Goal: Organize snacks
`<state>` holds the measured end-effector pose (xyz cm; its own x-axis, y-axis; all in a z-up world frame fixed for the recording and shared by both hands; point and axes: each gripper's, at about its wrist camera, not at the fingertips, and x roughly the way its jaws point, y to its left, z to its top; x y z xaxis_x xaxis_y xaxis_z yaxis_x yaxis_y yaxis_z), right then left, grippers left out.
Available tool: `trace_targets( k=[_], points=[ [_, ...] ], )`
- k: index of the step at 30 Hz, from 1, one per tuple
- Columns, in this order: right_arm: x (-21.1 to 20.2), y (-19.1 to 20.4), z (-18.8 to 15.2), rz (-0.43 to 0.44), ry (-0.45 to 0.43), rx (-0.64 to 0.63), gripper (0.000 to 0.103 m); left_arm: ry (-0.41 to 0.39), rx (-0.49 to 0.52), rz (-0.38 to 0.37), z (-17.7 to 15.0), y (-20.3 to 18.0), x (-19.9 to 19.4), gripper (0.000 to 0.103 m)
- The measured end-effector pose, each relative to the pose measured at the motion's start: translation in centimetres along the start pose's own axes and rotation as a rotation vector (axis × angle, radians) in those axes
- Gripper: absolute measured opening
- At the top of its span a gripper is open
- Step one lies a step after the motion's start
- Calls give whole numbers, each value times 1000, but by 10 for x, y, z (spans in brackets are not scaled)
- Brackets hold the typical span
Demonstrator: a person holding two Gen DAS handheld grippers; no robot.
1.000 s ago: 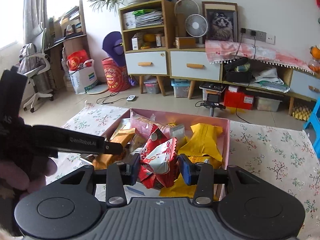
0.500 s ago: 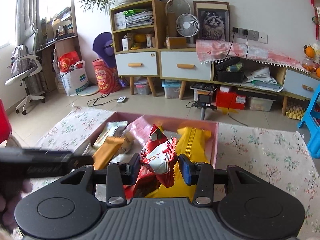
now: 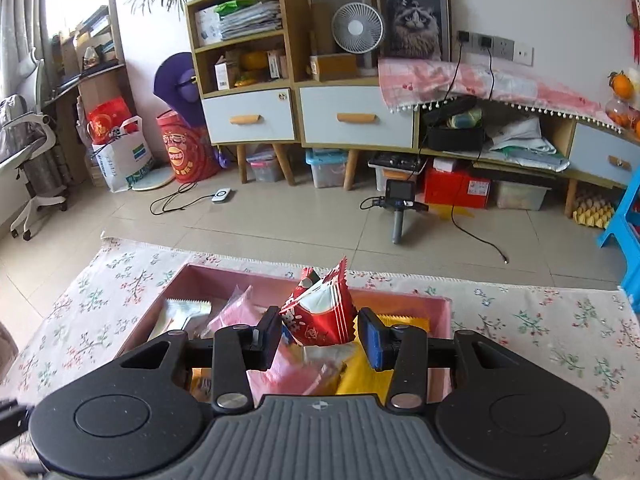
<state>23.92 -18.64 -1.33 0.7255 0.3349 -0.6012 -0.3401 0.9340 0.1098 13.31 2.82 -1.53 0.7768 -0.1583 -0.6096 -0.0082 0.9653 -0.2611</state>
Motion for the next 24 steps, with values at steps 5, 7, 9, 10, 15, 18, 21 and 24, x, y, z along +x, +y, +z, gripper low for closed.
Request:
trace_targets(
  k=[5,7,9,10,15,18,21,24],
  points=[
    [10,0,2,-5,15,24,36,1,-5,-4,0,1,2,60],
    [9,0,3,-17,7,38,48,1,-2,-5,0,0,2,60],
    [5,0,4,-27,-2,42,55,3,10,-2,0,-2,3,61],
    [3,-1,4,-28,-5,42,57,4,16,0,0,-3,3,61],
    [-14,0,6,-31,-27,31,69,8,36,10,0,-6,2,62],
    [-28,-2,4,-41,-39,23,74,12,52,20,2,-9,0,68],
    [-43,-5,-2,-51,-48,29,78,11,72,23,4,-12,-5,71],
    [-54,-7,-8,-52,-51,40,80,11,95,33,4,-15,-12,74]
  ],
)
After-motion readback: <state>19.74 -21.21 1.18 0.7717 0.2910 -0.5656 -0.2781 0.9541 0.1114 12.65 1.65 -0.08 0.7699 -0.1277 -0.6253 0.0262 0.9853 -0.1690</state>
